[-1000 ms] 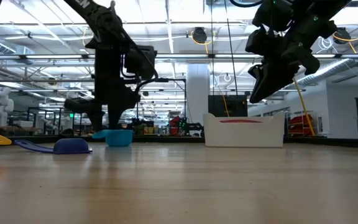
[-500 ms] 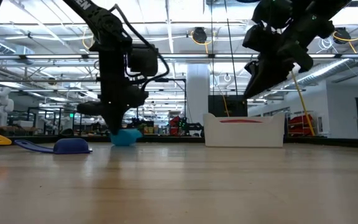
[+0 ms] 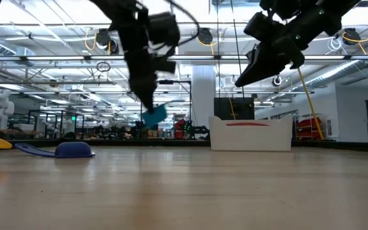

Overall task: Nest measuring cups in basket
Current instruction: Stack the light blue measuring cup on top of the red measuring cup in the white bin

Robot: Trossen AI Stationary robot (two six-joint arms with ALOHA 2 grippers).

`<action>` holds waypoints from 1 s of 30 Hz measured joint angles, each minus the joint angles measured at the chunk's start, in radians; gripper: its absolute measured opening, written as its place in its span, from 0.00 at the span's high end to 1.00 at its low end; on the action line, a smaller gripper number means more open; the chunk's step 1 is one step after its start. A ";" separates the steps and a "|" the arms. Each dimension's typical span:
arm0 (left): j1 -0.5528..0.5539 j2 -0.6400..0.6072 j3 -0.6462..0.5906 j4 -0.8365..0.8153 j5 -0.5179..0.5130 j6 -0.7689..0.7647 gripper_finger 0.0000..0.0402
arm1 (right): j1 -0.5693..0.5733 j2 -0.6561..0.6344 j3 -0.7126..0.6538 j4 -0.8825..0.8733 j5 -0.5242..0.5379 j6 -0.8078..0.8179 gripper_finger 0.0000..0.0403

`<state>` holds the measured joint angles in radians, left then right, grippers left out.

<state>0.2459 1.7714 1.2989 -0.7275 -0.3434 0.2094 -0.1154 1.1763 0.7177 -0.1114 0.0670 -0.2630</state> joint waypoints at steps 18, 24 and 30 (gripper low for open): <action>-0.091 -0.001 0.147 0.356 0.076 -0.163 0.97 | 0.176 -0.144 0.000 -0.311 0.461 -0.084 0.92; -0.090 -0.001 0.147 0.554 0.075 -0.186 0.98 | 0.190 -0.260 0.000 -0.396 0.456 -0.003 0.92; -0.086 0.014 0.147 0.742 0.072 -0.212 0.98 | 0.190 -0.354 0.000 -0.402 0.476 0.012 0.92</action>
<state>0.1603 1.7858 1.4456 0.0146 -0.2712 -0.0024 0.0742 0.8227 0.7177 -0.5139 0.5429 -0.2512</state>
